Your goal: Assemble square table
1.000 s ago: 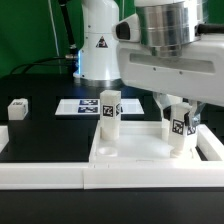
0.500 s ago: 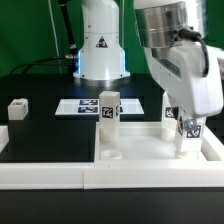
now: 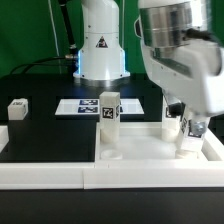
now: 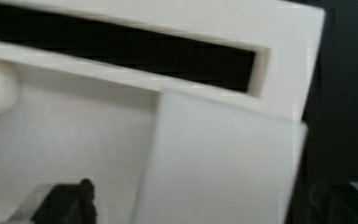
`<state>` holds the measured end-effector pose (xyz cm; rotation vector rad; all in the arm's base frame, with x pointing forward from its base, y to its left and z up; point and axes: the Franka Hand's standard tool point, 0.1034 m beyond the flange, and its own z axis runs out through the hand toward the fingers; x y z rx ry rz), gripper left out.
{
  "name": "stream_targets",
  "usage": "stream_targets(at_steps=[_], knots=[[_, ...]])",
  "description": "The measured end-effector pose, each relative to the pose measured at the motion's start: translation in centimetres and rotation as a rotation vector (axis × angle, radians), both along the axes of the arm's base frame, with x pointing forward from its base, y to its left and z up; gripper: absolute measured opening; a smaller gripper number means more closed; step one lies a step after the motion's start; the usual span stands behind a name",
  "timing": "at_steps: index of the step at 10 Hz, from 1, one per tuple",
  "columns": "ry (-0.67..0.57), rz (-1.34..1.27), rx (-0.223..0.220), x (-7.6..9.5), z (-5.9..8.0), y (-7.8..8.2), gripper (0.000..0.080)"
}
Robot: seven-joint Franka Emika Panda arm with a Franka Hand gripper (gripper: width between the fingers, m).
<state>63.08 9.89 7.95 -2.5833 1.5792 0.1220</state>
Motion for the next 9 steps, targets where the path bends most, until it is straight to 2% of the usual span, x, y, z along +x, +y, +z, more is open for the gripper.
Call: stream_targets(at_steps=[1,3,6,8,9], knots=[[-0.008,0.062,0.002,0.00,-0.04,-0.09,0.0642],[-0.028,0.216,0.000,0.00,-0.06,-0.19,0.0647],[-0.072,0.822,-0.087,0.03,0.06,0.40,0.0649],[-0.071,0.804,-0.086,0.03,0.04,0.31,0.0649],[-0.070,0.795,-0.085,0.03,0.03,0.30,0.0546]])
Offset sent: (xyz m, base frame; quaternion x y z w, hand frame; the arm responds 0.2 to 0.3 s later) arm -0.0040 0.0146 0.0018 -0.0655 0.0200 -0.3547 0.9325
